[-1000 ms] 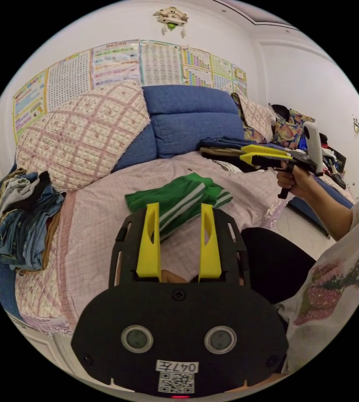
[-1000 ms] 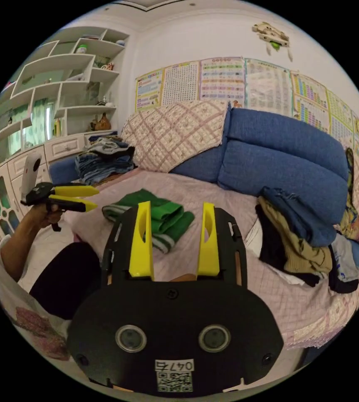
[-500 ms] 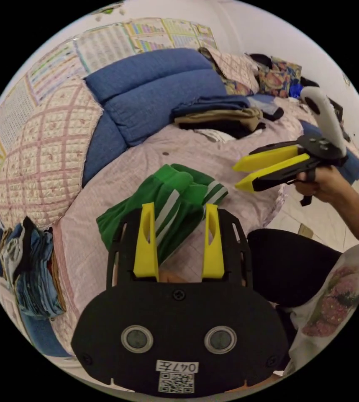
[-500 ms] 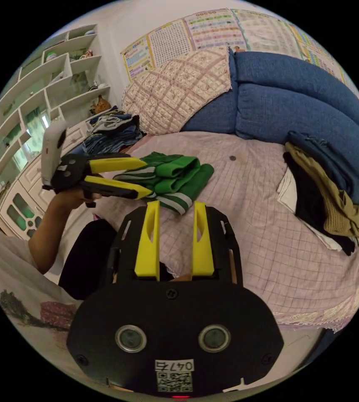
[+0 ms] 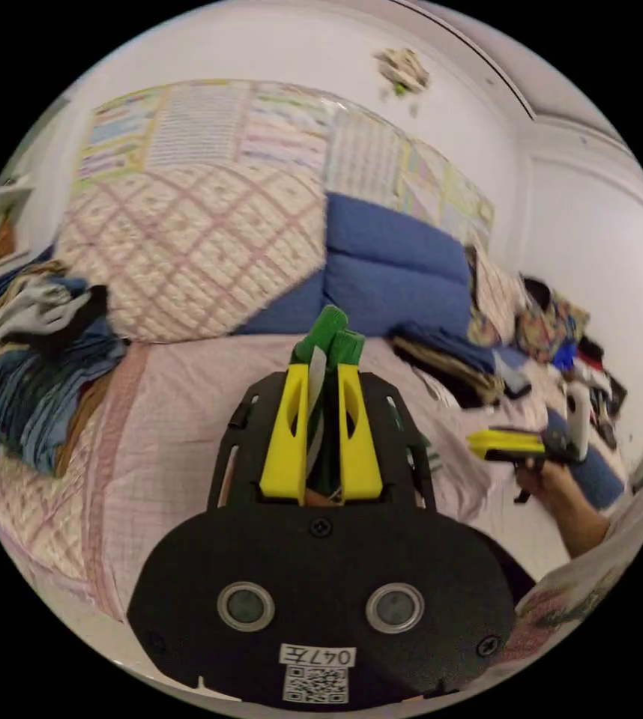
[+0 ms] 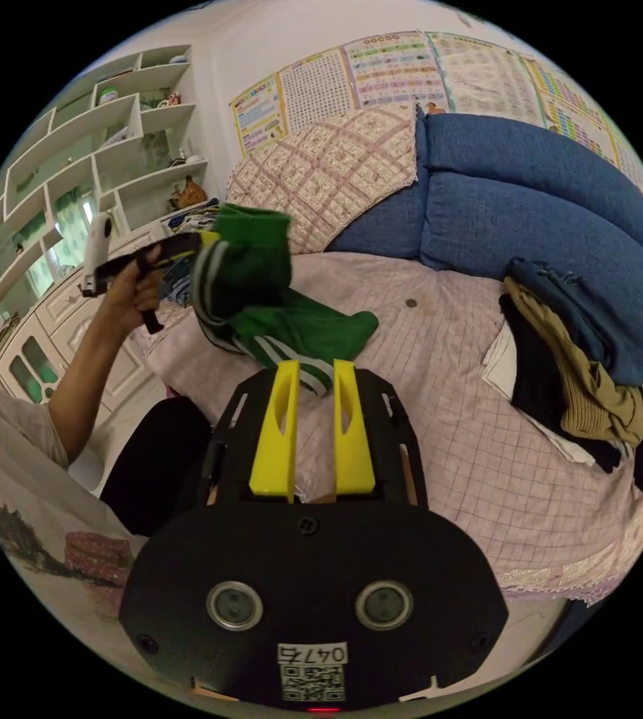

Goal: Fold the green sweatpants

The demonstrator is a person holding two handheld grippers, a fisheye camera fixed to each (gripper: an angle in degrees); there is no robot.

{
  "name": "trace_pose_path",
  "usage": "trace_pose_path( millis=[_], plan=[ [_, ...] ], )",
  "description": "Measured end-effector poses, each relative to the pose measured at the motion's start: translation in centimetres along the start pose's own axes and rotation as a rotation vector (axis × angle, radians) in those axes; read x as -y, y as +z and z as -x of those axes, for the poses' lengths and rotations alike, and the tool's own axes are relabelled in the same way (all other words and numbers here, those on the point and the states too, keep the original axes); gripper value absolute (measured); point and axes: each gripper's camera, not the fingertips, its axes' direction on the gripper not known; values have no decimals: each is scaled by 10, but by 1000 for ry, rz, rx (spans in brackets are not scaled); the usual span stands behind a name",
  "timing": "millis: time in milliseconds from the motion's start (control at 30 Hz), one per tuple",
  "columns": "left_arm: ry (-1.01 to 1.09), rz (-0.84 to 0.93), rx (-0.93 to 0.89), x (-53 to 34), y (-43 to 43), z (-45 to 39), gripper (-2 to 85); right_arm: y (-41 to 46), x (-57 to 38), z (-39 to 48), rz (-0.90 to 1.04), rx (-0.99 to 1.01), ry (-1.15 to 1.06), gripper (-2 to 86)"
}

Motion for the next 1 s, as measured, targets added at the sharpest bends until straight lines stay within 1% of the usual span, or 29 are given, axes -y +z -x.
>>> trace_pose_path(
  millis=[33, 100, 167, 200, 233, 300, 367, 433, 533, 567, 667, 700, 733, 800, 867, 900, 1000],
  plan=[
    [-61, -23, 53, 2, -14, 27, 62, 9, 9, 3, 29, -11, 11, 72],
    [-132, -9, 99, 1, -17, 61, 62, 26, 23, 6, 86, 1, 35, 77],
    [-175, 56, 140, -4, -2, 84, 62, 47, 34, 8, 160, 50, 64, 76],
    [-183, 114, 160, -10, 16, 92, 62, 59, 42, 11, 219, 102, 63, 63],
    [-179, 162, 173, -17, 35, 94, 63, 63, 51, 16, 249, 96, 57, 49],
    [-156, 190, 192, -23, 56, 86, 62, 53, 69, 33, 216, 40, -8, 26],
    [-130, 164, 194, -15, 59, 73, 61, 35, 93, 55, 167, -17, -107, 14],
    [-131, 70, 150, 1, 41, 60, 61, 4, 125, 83, 89, -86, -225, 9],
    [-151, -23, 119, 4, 8, 55, 61, -33, 144, 103, 17, -117, -295, 10],
    [-165, -25, 116, 1, 4, 58, 61, -39, 144, 106, 14, -108, -307, 11],
    [-249, 71, 138, -36, 10, 87, 71, -38, 130, 107, 83, -58, -297, 24],
    [-279, 146, 166, -58, 23, 101, 79, -27, 120, 103, 141, -69, -247, 35],
    [-309, 204, 197, -82, 34, 111, 89, -19, 110, 100, 172, -120, -195, 57],
    [-315, 205, 290, -111, 29, 106, 108, -24, 97, 105, 129, -168, -142, 87],
    [-282, 186, 354, -128, 20, 90, 109, -39, 91, 122, 22, -117, -143, 101],
    [-253, 177, 380, -135, 18, 75, 109, -44, 91, 139, -32, -58, -187, 99],
    [-176, 153, 407, -147, 28, 35, 109, -30, 104, 185, 3, 10, -288, 85]
  ],
)
